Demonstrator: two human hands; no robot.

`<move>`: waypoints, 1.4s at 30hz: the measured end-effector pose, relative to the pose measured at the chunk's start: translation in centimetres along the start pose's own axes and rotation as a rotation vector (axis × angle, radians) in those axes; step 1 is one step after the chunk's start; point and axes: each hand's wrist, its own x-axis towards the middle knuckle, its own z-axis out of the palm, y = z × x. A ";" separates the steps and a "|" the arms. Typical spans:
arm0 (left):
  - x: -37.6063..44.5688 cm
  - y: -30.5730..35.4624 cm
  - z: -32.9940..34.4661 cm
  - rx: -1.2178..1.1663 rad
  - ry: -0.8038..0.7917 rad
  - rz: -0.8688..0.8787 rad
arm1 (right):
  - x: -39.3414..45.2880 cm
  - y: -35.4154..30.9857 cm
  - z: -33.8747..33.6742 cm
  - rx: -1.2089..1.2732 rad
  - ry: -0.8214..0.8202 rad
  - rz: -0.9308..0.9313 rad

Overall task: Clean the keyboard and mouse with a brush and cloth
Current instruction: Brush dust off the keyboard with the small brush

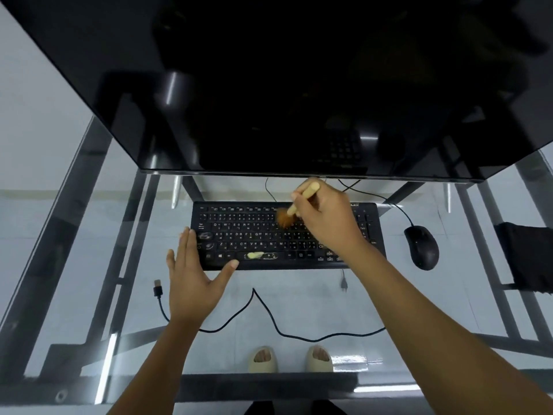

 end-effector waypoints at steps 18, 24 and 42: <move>-0.2 -0.1 -0.2 -0.043 0.046 -0.016 | 1.0 -3.8 4.5 -0.098 -0.033 -0.102; -0.3 -0.3 -0.3 -0.066 0.058 -0.014 | 0.8 -4.8 5.6 0.024 -0.163 0.075; -0.3 -0.4 -0.6 -0.117 0.050 -0.016 | 0.4 -7.3 9.1 -0.230 -0.138 -0.028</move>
